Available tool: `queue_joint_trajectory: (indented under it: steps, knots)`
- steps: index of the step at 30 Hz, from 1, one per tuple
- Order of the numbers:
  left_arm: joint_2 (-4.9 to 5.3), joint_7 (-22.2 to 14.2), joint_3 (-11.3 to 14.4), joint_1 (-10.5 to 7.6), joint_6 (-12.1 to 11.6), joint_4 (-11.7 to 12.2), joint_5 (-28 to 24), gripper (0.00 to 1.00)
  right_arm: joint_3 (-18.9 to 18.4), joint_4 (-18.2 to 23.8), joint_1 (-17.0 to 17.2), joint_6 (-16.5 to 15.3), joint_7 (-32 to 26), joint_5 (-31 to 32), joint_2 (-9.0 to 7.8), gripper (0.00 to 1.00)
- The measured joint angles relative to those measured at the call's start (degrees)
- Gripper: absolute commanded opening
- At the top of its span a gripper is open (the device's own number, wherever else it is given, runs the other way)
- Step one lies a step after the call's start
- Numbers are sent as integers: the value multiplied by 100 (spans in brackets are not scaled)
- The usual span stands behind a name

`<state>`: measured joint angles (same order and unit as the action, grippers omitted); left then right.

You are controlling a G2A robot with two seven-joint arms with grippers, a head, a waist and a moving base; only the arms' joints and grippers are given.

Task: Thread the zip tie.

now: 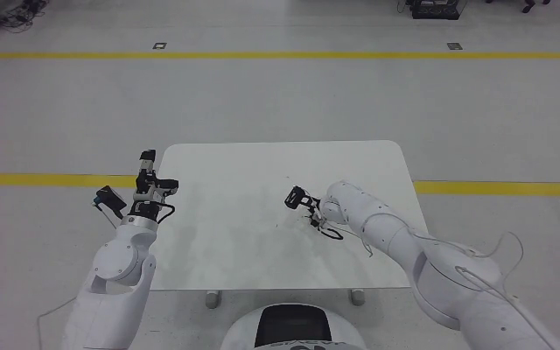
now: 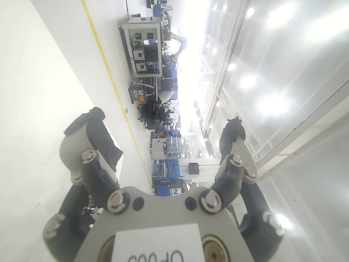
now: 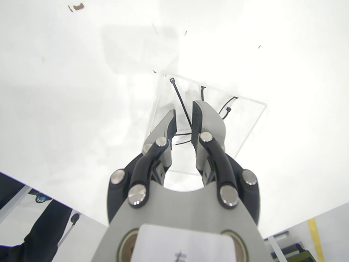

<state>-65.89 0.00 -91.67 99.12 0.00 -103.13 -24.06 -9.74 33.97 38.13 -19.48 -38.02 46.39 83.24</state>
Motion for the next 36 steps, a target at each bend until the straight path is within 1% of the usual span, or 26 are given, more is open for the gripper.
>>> queue_joint_trajectory:
  steps: [12, 18, 21, 22, 31, 36]
  knots:
    - [0, 0, 0, 0, 0, 0, 0, 100, 0, -183, 28, 0, -19, 54, 122, 16]
    - [0, 0, 0, 0, 0, 0, 0, 100, 0, -275, 21, 0, -18, 83, 183, 12]
    - [0, 0, 0, 0, 0, 0, 0, 100, 0, -315, 14, 0, -31, 99, 209, 4]
    - [0, 0, 0, 0, 0, 0, 0, 100, 0, -329, 12, 0, -35, 102, 219, 0]
    - [0, 0, 0, 0, 0, 0, 0, 100, 0, -415, 0, 0, -44, 124, 280, 0]
    - [0, 0, 0, 0, 0, 0, 0, 100, 0, -389, -37, 0, -36, 166, 289, 0]
